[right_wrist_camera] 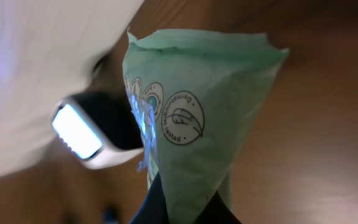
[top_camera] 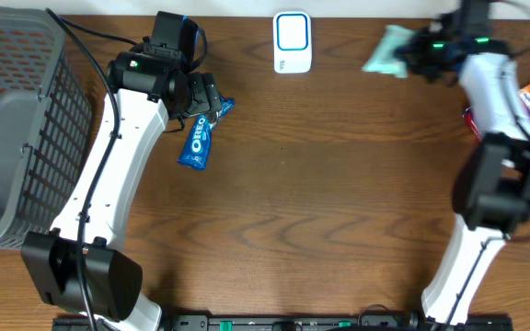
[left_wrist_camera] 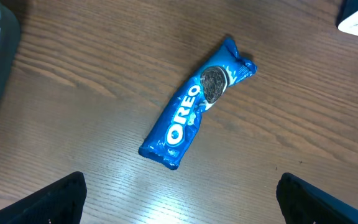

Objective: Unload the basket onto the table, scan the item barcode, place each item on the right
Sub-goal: 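Carry the mint-green packet to the right table edge and release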

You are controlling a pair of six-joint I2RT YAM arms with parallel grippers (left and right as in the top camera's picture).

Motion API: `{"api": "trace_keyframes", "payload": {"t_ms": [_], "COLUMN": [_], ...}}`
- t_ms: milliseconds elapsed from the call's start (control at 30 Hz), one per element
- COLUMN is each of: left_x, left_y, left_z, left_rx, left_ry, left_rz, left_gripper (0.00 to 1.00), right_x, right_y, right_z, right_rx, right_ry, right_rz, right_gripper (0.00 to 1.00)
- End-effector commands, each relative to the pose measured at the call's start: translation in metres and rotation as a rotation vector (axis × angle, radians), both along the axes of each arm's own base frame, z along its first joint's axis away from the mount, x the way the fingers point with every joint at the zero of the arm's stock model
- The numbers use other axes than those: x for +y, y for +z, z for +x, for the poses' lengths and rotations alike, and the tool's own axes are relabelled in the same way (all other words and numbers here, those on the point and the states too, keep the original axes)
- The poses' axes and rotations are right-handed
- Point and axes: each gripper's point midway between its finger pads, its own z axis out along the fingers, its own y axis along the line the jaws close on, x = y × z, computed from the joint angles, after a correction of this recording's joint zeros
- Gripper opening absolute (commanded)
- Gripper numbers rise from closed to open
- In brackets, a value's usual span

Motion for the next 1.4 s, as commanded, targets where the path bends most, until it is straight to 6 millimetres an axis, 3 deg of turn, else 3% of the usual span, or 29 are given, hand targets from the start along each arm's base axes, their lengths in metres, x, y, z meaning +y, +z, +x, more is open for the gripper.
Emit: {"api": "trace_keyframes", "payload": {"t_ms": [0, 100, 200, 300, 533, 733, 800, 900, 1033, 1167, 1267, 1367], "left_x": [0.002, 0.002, 0.002, 0.002, 0.002, 0.002, 0.002, 0.002, 0.002, 0.002, 0.002, 0.002], "left_y": [-0.001, -0.001, -0.001, -0.001, -0.001, -0.001, -0.001, -0.001, -0.001, -0.001, -0.001, -0.001], "left_z": [0.001, 0.001, 0.001, 0.001, 0.001, 0.001, 0.001, 0.001, 0.001, 0.001, 0.001, 0.001], "left_rx": [0.003, 0.003, 0.003, 0.003, 0.003, 0.003, 0.003, 0.003, 0.003, 0.003, 0.003, 0.003], "left_ry": [0.003, 0.003, 0.003, 0.003, 0.003, 0.003, 0.003, 0.003, 0.003, 0.003, 0.003, 0.003], "left_rz": [0.01, 0.01, 0.01, 0.01, 0.01, 0.01, 0.01, 0.01, 0.01, 0.01, 0.01, 0.01], "left_gripper": [0.98, 0.98, 0.98, 0.98, 0.98, 0.98, 0.98, 0.98, 0.98, 0.98, 0.98, 0.98], "right_x": [-0.075, -0.115, -0.134, -0.142, -0.141, -0.166, -0.174, -0.184, -0.19, -0.177, -0.151, -0.111], "right_y": [0.065, 0.062, 0.052, 0.043, 0.006, -0.02, -0.02, -0.02, -0.023, -0.016, -0.001, 0.019], "right_z": [-0.023, -0.044, -0.052, -0.048, -0.018, -0.018, -0.021, -0.028, -0.039, -0.041, -0.034, -0.025], "right_rx": [-0.081, -0.007, 0.021, 0.016, -0.025, 0.027, 0.034, 0.049, 0.088, 0.074, 0.006, -0.08], "right_ry": [-0.07, -0.096, -0.08, -0.085, -0.079, -0.17, -0.187, -0.203, -0.212, -0.154, -0.073, 0.031], "right_rz": [-0.404, -0.525, -0.537, -0.509, -0.433, -0.419, -0.427, -0.424, -0.411, -0.381, -0.305, -0.185], "right_gripper": [0.01, 0.01, 0.01, 0.01, 0.03, 0.07, 0.19, 0.63, 0.71, 0.7, 0.69, 0.69]}}
